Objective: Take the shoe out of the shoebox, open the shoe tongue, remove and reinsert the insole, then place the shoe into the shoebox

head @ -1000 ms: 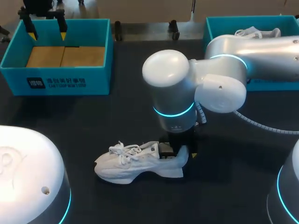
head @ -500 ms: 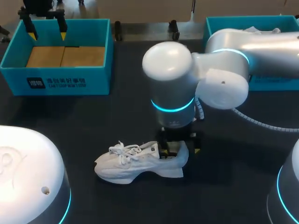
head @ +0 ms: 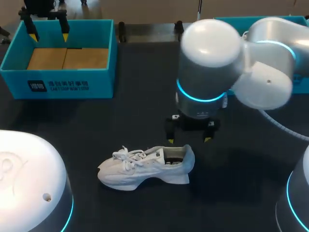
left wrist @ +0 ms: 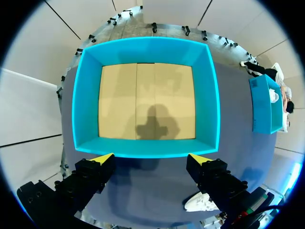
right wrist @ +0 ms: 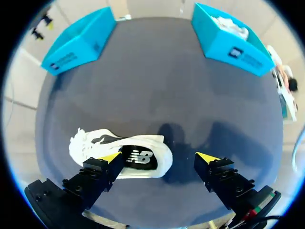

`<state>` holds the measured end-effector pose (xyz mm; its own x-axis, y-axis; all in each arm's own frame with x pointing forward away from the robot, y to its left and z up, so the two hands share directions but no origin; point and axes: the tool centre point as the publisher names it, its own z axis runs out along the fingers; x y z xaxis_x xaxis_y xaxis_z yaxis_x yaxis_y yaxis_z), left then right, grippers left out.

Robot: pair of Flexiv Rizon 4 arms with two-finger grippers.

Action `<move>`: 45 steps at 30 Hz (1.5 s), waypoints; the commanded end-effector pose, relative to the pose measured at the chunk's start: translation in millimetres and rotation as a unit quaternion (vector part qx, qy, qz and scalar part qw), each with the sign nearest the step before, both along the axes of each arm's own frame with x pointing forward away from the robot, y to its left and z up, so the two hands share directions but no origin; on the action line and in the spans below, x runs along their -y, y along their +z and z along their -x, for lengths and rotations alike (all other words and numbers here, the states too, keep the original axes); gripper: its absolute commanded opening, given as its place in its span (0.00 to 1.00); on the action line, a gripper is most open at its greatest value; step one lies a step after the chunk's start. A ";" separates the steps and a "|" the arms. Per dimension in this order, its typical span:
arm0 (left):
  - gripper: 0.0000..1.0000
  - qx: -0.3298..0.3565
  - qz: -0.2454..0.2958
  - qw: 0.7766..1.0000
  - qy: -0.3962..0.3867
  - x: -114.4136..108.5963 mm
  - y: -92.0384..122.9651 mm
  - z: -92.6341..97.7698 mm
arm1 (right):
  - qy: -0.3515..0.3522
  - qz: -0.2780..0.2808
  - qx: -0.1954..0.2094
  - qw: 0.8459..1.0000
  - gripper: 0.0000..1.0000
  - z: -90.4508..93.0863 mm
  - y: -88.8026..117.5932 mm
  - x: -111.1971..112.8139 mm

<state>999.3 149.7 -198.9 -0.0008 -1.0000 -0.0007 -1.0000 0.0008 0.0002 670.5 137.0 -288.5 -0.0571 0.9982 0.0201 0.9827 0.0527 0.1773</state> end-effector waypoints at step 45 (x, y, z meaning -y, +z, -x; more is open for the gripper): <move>1.00 0.000 0.000 1.000 0.000 -0.1 -0.3 -0.1 | 0.583 -0.384 0.285 0.657 1.00 -18.0 -15.7 101.0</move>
